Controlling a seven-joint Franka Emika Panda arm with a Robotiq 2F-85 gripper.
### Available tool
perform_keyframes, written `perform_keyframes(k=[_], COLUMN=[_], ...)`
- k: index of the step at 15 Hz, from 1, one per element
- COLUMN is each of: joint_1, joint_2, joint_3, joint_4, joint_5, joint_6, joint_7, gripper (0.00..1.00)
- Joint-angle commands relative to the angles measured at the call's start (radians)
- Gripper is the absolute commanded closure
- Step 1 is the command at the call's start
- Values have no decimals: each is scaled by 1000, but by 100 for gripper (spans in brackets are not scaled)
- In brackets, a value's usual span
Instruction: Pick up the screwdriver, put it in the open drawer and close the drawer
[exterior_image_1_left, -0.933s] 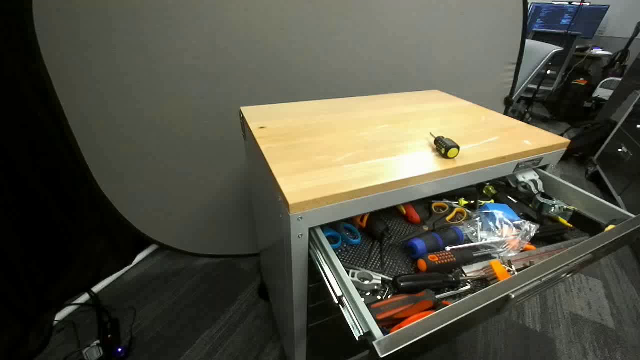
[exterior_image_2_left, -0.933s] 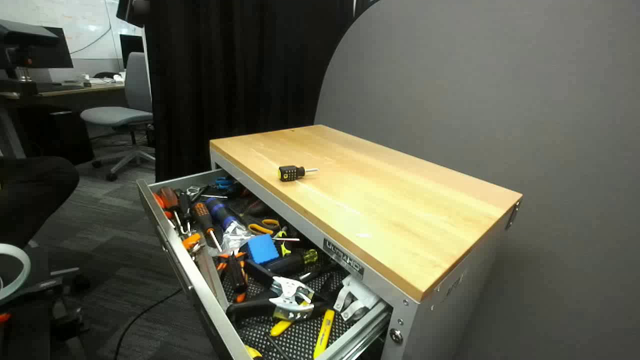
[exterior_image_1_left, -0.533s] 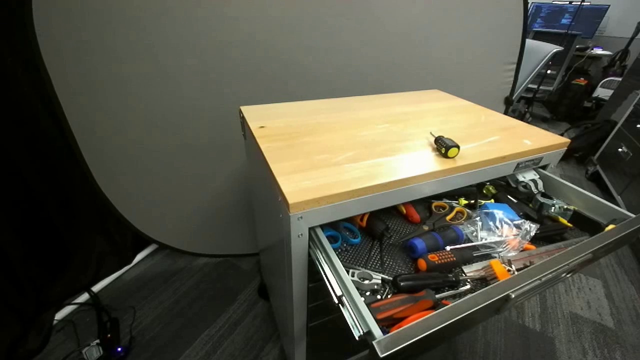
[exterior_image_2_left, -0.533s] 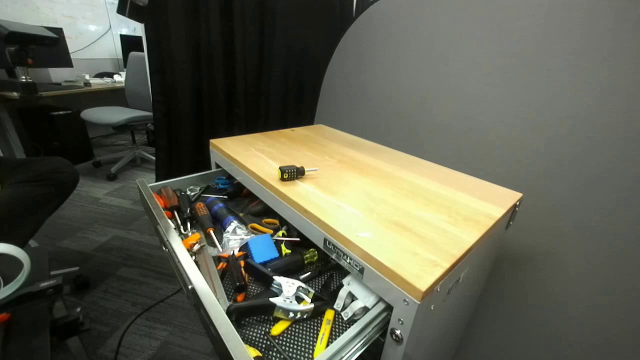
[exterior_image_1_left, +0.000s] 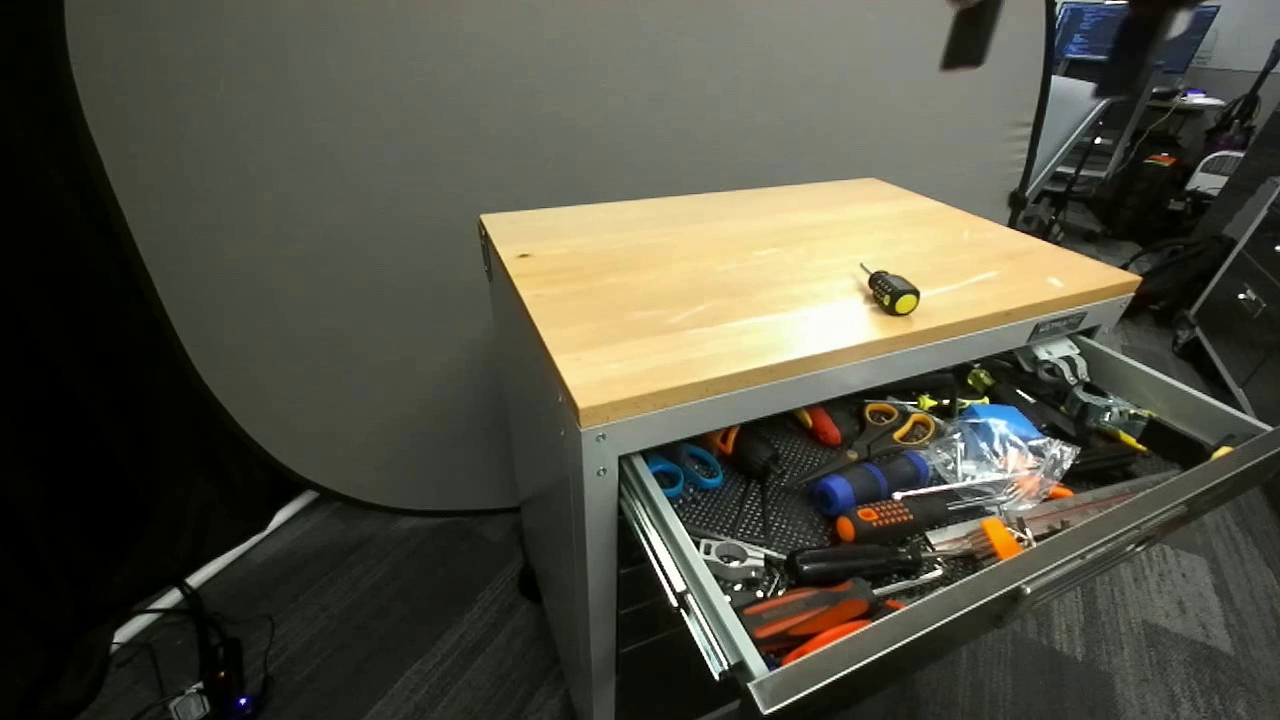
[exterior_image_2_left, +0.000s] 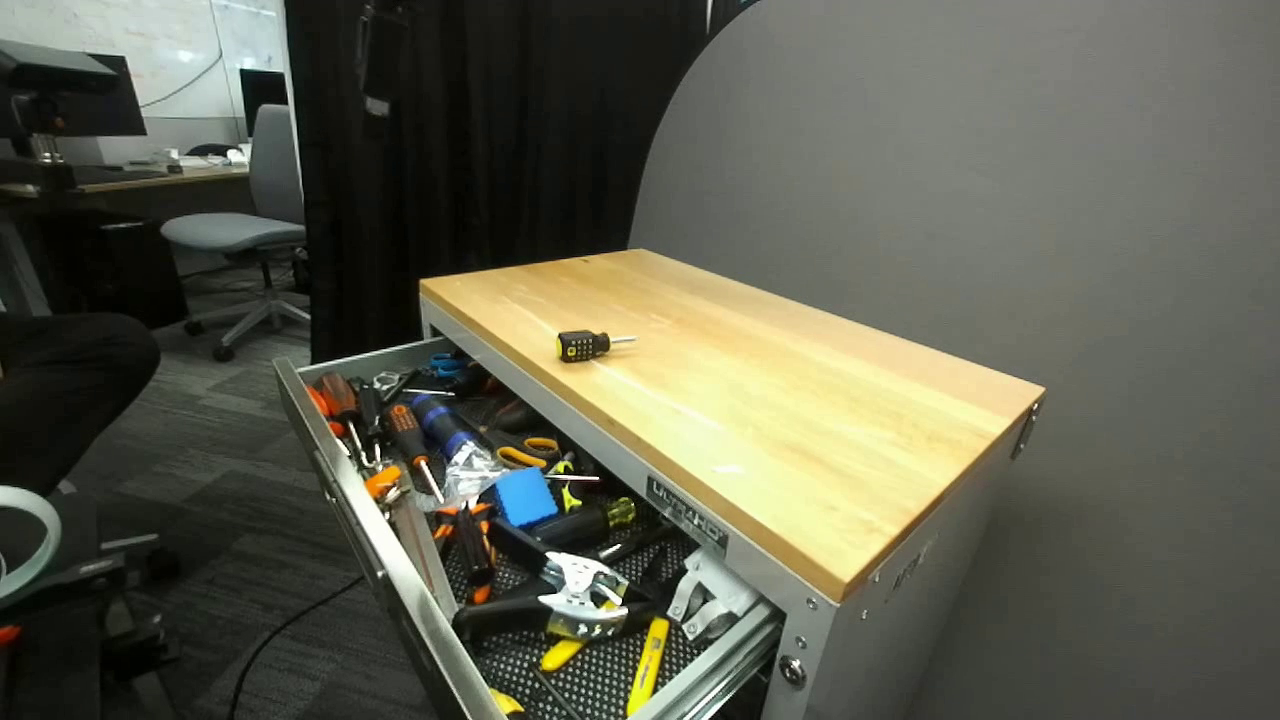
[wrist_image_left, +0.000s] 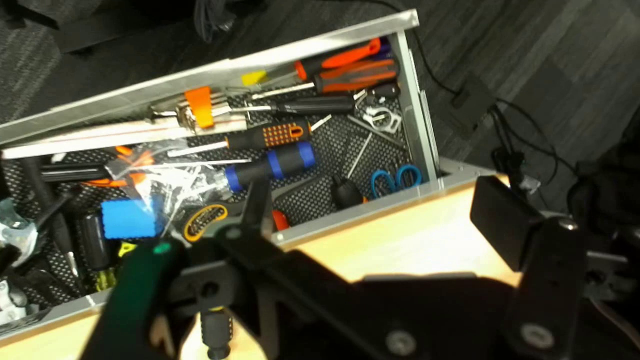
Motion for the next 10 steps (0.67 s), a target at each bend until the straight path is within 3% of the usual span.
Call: perform_keyframes(k=[1, 4, 10], joint_1=[20, 43, 72], joint_2=[206, 343, 515], joint_3=[-19, -69, -163], joint_4=[119, 229, 461], joint_5=[-68, -172, -272], joint_6=[177, 243, 161], joint_7=[132, 221, 270], gripper=[0, 0, 0])
